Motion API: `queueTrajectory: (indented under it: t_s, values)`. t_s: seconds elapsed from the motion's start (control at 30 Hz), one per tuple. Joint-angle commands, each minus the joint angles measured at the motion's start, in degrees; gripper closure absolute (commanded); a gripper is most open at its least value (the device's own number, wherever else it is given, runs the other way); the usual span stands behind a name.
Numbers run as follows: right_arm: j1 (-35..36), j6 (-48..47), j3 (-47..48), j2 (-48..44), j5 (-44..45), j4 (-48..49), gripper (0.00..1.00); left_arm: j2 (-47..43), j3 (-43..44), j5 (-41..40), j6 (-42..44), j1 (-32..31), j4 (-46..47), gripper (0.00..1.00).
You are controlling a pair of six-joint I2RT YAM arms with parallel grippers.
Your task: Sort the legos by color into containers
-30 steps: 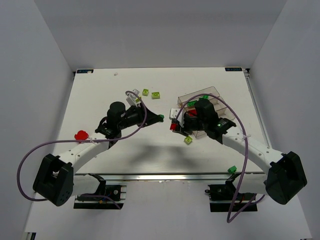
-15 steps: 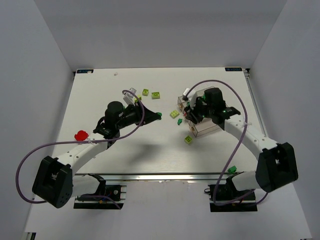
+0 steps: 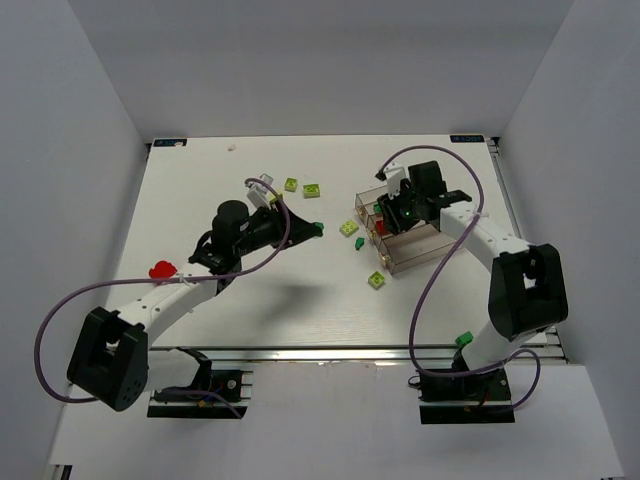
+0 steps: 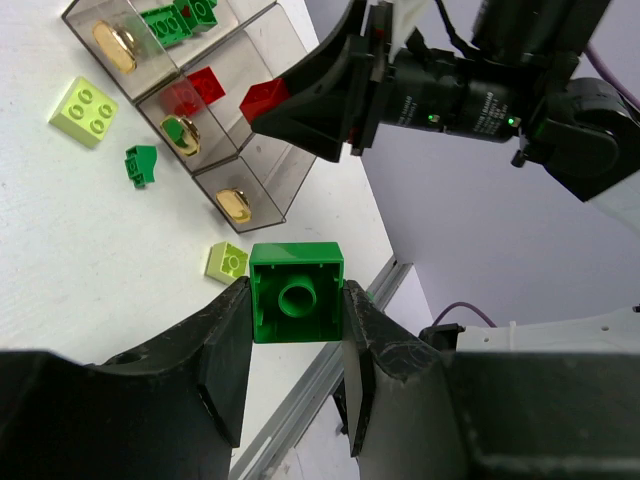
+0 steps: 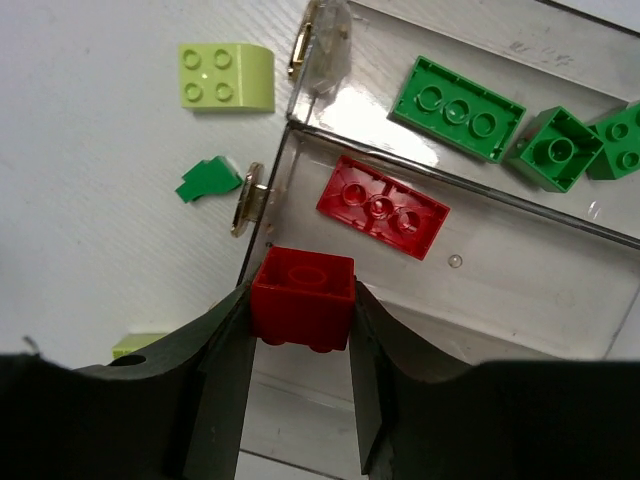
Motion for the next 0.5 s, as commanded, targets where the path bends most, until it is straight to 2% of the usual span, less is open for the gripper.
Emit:
queueTrajectory:
  t_s: [0.0, 0.1, 0.23, 0.33, 0.4, 0.47]
  values:
    - [-1.4, 2.8, 4.6, 2.7, 0.0, -1.3, 0.92, 0.5, 3.1, -0.5, 0.5, 0.3, -0.3, 1.00]
    - [-2.0, 3.2, 6.7, 4.8, -0.3, -1.6, 0.84, 1.5, 3.8, -0.1, 0.5, 0.4, -0.2, 1.00]
    - [-2.1, 2.5, 7.9, 6.5, -0.5, -1.9, 0.63, 2.3, 4.4, 0.0, 0.2, 0.3, 0.4, 1.00]
    - [-2.1, 2.0, 8.1, 7.2, -0.8, -2.1, 0.51, 3.2, 4.9, -0.1, 0.1, 0.3, 0.3, 1.00]
    - [-2.2, 1.8, 8.0, 7.1, -1.0, -2.1, 0.48, 4.8, 6.2, 0.0, 0.2, 0.3, -0.2, 1.00]
    - [-2.3, 1.7, 8.0, 6.9, -1.4, -2.1, 0.41, 6.3, 8.5, 0.1, 0.7, 0.1, -1.1, 1.00]
